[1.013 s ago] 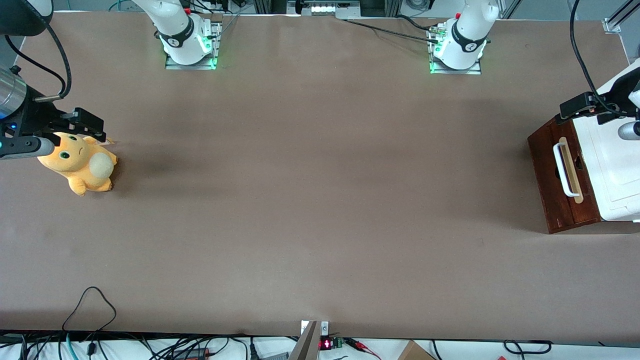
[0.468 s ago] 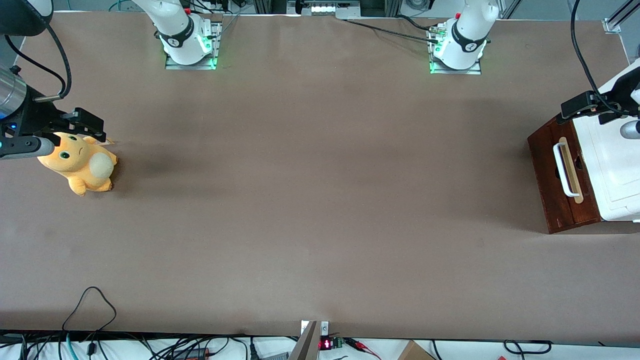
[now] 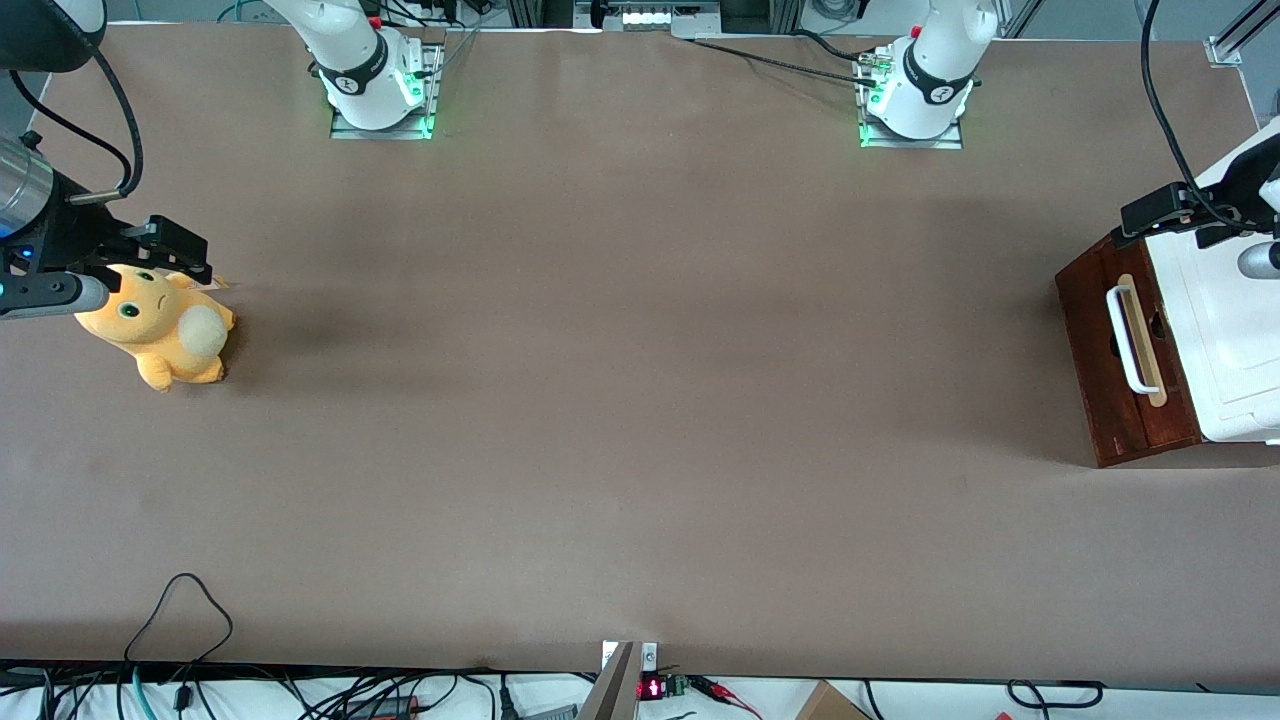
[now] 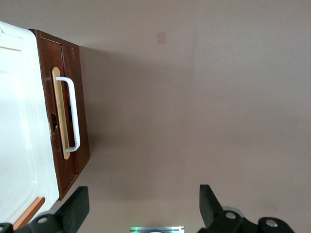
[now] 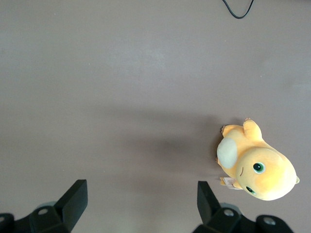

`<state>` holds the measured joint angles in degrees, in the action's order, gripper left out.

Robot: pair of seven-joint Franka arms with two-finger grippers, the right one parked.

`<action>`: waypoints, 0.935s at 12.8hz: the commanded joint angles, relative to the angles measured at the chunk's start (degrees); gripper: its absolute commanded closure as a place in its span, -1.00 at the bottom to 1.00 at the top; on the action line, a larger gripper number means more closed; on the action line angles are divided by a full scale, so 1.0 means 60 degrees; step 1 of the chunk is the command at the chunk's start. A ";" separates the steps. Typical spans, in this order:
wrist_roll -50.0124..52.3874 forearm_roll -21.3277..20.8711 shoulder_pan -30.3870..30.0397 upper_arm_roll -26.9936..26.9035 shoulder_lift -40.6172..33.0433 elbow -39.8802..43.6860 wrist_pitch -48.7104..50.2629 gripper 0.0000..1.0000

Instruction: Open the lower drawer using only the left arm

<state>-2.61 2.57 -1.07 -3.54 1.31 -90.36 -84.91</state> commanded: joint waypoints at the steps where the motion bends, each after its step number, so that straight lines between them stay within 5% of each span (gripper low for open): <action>1: -0.0297 0.0085 0.0017 -0.0055 0.0104 0.0134 0.0163 -1.00; 6: -0.0576 0.0012 0.0047 -0.0069 0.0557 -0.0041 -0.0347 -1.00; 12: -0.0431 -0.1802 0.0076 -0.0055 0.1055 -0.2077 -0.3218 -1.00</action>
<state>-4.81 -5.95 -1.10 -3.64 8.15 -100.69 -102.04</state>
